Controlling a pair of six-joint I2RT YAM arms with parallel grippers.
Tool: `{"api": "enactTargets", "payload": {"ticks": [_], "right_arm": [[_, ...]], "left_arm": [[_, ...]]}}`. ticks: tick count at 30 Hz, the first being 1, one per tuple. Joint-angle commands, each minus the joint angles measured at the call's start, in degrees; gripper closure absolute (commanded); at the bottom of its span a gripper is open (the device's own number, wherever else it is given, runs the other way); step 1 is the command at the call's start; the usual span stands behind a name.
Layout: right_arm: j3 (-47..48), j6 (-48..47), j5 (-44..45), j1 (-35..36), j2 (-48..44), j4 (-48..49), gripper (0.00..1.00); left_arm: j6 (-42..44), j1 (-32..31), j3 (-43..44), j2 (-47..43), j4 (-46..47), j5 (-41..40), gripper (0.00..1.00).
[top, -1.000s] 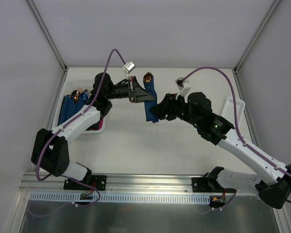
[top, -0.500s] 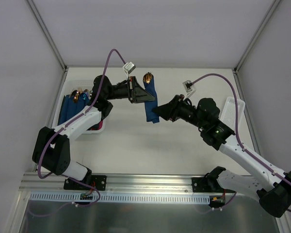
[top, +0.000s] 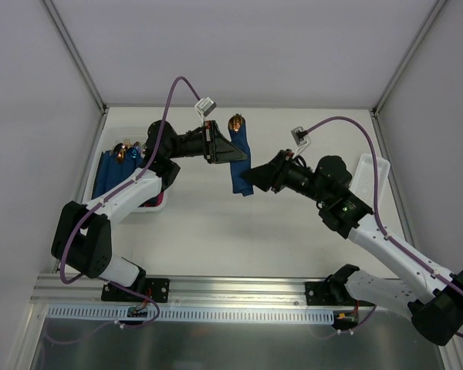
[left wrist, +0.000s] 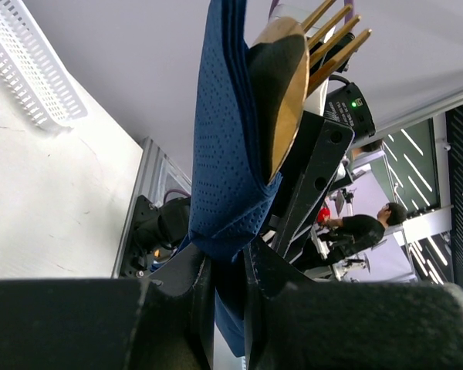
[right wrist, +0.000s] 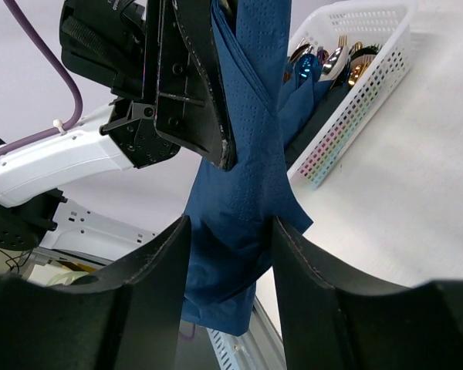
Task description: Place the utensils on the paper napkin and roll it up
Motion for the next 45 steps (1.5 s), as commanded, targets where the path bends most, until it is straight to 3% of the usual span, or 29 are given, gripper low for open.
{"api": "enactTargets", "payload": {"ticks": [1,8,14,22,26,27,28,31,37,45], "right_arm": [[0.2,0.4,-1.6,-0.1,0.3,3.4,0.51],[0.4,1.1,-2.9,-0.1,0.6,5.2,0.50],[-0.1,2.6,-5.5,-0.1,1.7,8.5,0.57],[-0.8,4.0,-7.2,-0.5,2.7,11.5,0.96],[-2.5,5.3,-7.0,-1.4,2.6,14.6,1.00],[-2.8,5.4,-6.7,-1.4,2.3,14.9,1.00],[-3.0,5.5,-6.4,-1.6,2.1,15.4,1.00],[-3.5,5.5,-5.3,-1.8,1.3,16.1,1.00],[-3.4,6.2,-4.1,-2.0,0.7,18.4,1.00],[-3.6,9.1,-4.7,-2.0,1.7,23.7,1.00]], "left_arm": [[-1.1,-1.2,0.8,-0.5,5.4,0.9,1.00],[-0.8,-1.6,0.4,-0.5,5.1,0.9,1.00],[-1.0,-1.6,0.6,-0.2,5.8,0.7,1.00],[-0.9,-1.6,0.7,0.2,5.5,0.9,1.00],[1.4,-1.6,1.0,-0.2,3.3,1.1,1.00],[2.4,-1.6,1.2,-0.4,2.3,1.3,0.95],[3.3,-1.6,1.4,-0.7,0.2,1.5,0.80],[8.6,-1.5,2.6,-2.2,-4.8,2.1,0.55],[22.7,0.2,5.4,-6.4,-23.4,-0.3,0.42],[24.2,3.5,1.7,-9.5,-28.4,-0.5,0.29]]}}
